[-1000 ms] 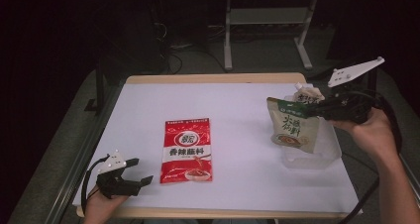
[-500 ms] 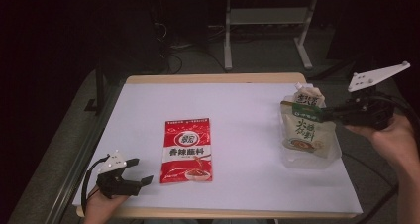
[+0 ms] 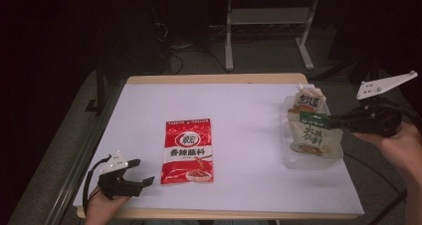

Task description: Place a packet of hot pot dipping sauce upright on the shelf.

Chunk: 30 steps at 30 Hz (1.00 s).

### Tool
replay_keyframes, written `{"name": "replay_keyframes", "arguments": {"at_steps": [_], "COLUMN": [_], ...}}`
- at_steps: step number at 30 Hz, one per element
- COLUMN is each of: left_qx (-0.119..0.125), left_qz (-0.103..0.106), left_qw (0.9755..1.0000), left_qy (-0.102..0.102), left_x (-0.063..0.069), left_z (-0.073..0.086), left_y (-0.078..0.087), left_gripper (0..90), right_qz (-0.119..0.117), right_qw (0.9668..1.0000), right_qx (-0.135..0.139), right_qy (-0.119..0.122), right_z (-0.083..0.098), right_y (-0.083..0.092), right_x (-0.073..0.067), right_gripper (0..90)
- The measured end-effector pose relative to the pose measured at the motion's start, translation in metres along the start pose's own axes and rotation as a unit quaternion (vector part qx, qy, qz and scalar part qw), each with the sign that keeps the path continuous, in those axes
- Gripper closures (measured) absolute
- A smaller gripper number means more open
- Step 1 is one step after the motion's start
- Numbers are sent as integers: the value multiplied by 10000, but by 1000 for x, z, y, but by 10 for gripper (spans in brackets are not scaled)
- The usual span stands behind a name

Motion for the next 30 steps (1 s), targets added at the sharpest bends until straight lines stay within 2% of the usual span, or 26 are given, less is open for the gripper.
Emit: {"name": "replay_keyframes", "arguments": {"at_steps": [2, 5, 8, 12, 13, 18, 26, 30], "left_qx": [12, 18, -21, -22, -32, -37, -54, -42], "left_qz": [6, 12, 21, 12, 13, 19, -1, -6], "left_qw": [10000, 10000, 10000, 10000, 10000, 10000, 10000, 10000], "left_qy": [-18, -9, -19, -50, -32, -14, -67, -37], "left_x": [0, 0, 1, 0, 0, 2, 1, 1], "left_z": [0, 0, 0, 0, 0, 0, 0, 0], "left_y": [-1, -2, -3, -3, -3, -5, -4, -3], "left_gripper": [154, 151, 151, 151, 151, 151, 151, 151], "right_qz": [-22, -63, -91, -89, -7, 116, 349, 305], "right_qw": [10000, 9997, 9996, 9994, 9992, 9983, 9975, 9977], "right_qx": [-11, -106, -131, -30, -26, 12, 9, 77], "right_qy": [-31, -201, -243, -340, -402, -564, -610, -596], "right_z": [3, 15, 24, 31, 36, 44, 36, 29], "right_y": [-2, -12, -18, -17, -14, -11, -7, -4], "right_x": [1, 6, 11, 16, 19, 23, 22, 21], "right_gripper": [836, 832, 827, 814, 787, 720, 623, 619]}}
Point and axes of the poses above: each handheld gripper's, and its own axes: y roughly backward along the jaws, z roughly out of its underside, x roughly to its right, the point moved 3 cm from there along -y, roughly forward along the jaws, and after that the axes turned 7 degrees about x, right-handed, at the moved point
